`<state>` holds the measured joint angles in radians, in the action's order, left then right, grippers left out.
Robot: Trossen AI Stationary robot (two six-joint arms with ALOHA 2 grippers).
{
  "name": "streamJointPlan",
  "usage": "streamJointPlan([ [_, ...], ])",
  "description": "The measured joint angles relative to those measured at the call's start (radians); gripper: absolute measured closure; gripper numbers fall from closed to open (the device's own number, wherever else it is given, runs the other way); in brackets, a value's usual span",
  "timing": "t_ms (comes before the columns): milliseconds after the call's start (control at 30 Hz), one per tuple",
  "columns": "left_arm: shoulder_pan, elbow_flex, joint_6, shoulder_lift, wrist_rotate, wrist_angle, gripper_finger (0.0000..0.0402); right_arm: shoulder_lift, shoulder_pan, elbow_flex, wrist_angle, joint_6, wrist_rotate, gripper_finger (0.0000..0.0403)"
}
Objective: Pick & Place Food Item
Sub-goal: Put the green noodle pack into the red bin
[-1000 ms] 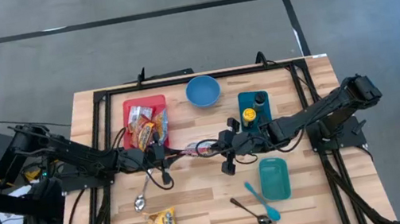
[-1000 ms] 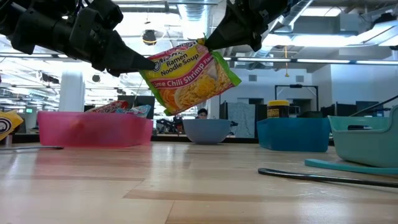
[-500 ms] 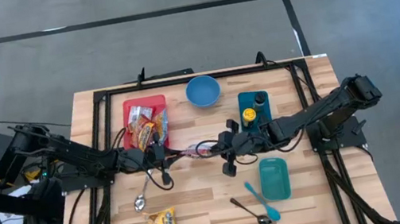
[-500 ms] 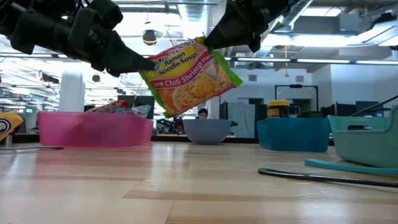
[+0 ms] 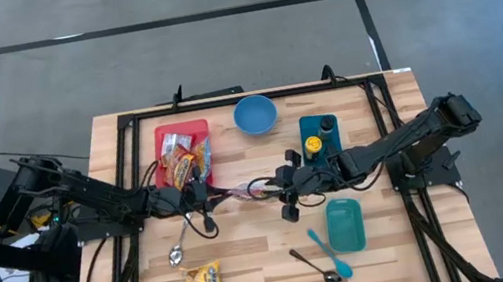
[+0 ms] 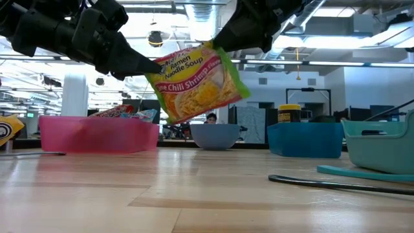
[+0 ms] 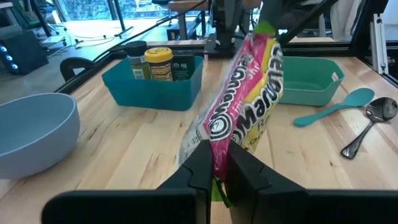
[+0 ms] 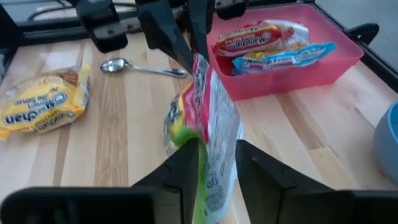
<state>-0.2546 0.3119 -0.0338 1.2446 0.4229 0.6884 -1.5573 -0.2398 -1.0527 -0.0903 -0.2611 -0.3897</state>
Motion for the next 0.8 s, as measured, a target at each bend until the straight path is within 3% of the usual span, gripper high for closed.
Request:
streamJointPlan([
  [800,0.005,0.000,-0.008,0.000,0.002,0.062,0.0386,0.074,0.000,0.000,-0.140,-0.001,-0.036,0.0300],
])
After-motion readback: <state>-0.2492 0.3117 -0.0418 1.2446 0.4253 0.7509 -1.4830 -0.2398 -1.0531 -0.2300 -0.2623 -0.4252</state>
